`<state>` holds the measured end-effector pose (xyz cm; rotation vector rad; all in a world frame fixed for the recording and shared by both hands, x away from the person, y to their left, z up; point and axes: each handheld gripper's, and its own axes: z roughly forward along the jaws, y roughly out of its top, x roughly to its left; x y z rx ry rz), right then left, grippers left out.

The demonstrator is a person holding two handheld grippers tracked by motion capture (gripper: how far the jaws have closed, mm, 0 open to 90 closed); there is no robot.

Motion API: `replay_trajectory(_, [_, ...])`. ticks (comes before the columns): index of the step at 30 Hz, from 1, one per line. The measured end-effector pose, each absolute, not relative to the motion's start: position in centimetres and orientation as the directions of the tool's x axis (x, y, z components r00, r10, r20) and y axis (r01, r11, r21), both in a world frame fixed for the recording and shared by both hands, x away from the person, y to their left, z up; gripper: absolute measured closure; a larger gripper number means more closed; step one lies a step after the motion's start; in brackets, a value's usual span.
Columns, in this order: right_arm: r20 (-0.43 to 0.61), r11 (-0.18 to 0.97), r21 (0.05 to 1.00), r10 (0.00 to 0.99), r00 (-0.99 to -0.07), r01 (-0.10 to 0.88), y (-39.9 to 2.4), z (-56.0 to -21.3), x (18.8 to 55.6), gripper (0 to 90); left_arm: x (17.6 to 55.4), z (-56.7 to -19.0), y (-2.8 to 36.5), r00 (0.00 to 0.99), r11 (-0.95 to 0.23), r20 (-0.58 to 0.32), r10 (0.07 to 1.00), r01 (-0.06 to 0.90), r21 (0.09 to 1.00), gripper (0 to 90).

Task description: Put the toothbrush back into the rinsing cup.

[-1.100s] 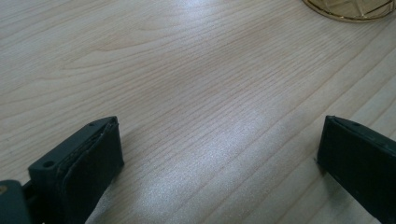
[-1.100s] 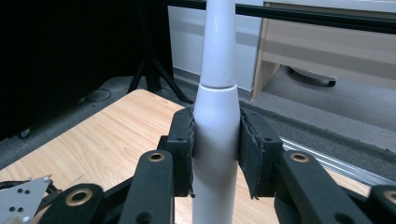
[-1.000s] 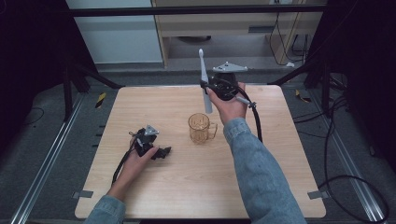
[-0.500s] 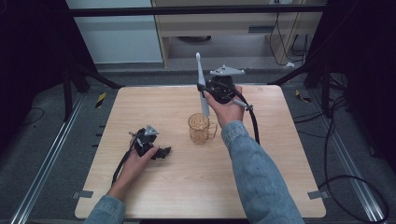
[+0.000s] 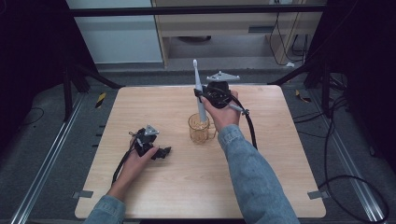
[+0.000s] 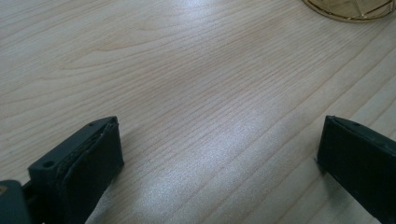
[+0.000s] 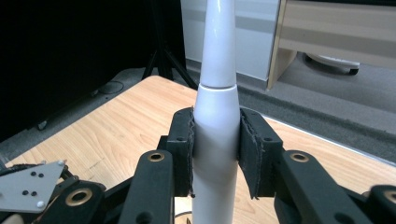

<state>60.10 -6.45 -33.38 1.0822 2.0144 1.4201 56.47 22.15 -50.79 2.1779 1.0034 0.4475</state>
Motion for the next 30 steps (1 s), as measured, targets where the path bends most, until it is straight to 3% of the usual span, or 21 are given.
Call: replay_trajectory(30, [0.057, 0.229, 0.888, 0.807, -0.588, 0.4, -5.2, -38.6, 60.5, 67.2, 56.5, -50.8, 22.2, 0.643, -0.467, 0.023, 0.765, 0.53, 0.707, 0.0])
